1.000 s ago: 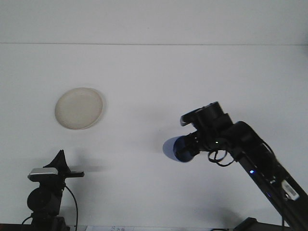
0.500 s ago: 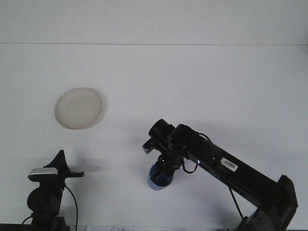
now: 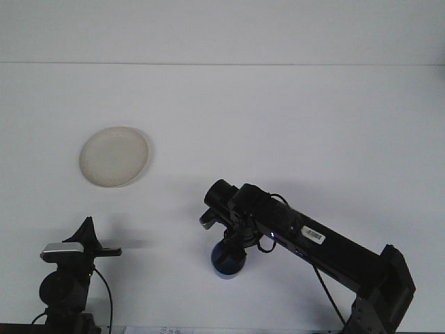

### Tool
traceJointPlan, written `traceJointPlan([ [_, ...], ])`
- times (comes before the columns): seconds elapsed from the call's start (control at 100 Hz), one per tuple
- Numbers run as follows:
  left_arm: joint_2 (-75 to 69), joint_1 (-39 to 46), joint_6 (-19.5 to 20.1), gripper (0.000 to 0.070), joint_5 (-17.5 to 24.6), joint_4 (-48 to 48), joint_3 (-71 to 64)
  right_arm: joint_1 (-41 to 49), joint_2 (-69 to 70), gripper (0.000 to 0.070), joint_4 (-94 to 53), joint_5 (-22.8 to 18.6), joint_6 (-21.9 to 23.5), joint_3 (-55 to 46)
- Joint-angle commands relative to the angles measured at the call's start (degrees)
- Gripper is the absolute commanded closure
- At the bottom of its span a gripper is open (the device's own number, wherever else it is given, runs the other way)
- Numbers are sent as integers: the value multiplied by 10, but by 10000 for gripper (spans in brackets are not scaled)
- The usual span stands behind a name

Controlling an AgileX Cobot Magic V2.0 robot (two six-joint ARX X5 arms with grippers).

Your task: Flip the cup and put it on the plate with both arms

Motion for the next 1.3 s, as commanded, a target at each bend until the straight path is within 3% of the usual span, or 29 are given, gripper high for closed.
traceJointPlan([
  [0.0, -1, 0, 5, 684, -1, 6, -11, 8, 15, 268, 0, 0, -2, 8],
  [0.37, -1, 0, 5, 684, -1, 6, -11, 7, -29, 254, -1, 0, -2, 17],
  [0.66, -1, 0, 5, 684, -1, 6, -11, 7, -168, 254, 42, 9, 6, 39],
  [0.74, -1, 0, 5, 684, -1, 6, -11, 7, -228, 254, 46, 43, 8, 39],
  [0.93, -1, 0, 5, 684, -1, 6, -11, 7, -401, 254, 61, 171, 16, 28],
  [1.1, -1, 0, 5, 684, -1, 6, -11, 7, -581, 254, 136, 276, 43, -57],
  [1.29, -1, 0, 5, 684, -1, 6, -11, 7, -779, 255, 256, 315, 43, -208],
])
